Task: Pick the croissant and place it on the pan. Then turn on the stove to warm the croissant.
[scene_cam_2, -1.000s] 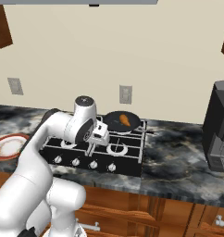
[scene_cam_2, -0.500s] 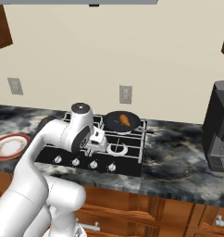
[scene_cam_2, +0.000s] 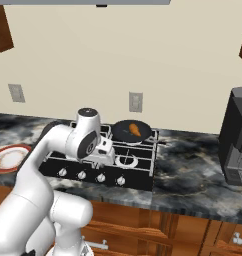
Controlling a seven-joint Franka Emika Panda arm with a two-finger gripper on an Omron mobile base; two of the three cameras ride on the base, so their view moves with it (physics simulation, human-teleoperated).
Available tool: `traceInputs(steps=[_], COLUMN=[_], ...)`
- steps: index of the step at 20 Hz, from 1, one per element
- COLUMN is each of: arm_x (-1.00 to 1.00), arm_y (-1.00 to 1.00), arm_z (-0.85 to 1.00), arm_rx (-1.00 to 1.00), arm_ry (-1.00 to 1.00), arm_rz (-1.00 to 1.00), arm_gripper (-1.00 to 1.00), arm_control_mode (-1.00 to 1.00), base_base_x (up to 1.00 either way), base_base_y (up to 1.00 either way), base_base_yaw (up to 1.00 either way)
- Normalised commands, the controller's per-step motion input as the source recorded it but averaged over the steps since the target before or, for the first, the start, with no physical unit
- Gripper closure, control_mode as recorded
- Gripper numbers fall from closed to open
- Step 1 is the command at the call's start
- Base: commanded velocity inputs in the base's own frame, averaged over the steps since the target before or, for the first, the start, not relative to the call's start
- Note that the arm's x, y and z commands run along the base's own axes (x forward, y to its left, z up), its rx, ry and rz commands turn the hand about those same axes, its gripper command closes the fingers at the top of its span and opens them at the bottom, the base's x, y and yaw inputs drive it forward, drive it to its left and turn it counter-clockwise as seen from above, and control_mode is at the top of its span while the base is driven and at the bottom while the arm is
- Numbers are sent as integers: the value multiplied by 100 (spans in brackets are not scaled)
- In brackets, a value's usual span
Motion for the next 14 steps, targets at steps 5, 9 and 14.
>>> traceInputs(steps=[5,9,14], arm_x=[0,0,0], arm_y=[0,0,0], arm_z=[-23,-28,-20], arm_rx=[0,0,0], arm_ry=[0,0,0], arm_rz=[6,5,3], arm_gripper=[-100,-100,-100], arm_control_mode=[-100,-100,-100], base_base_x=[0,0,0], base_base_y=[0,0,0], base_base_yaw=[0,0,0])
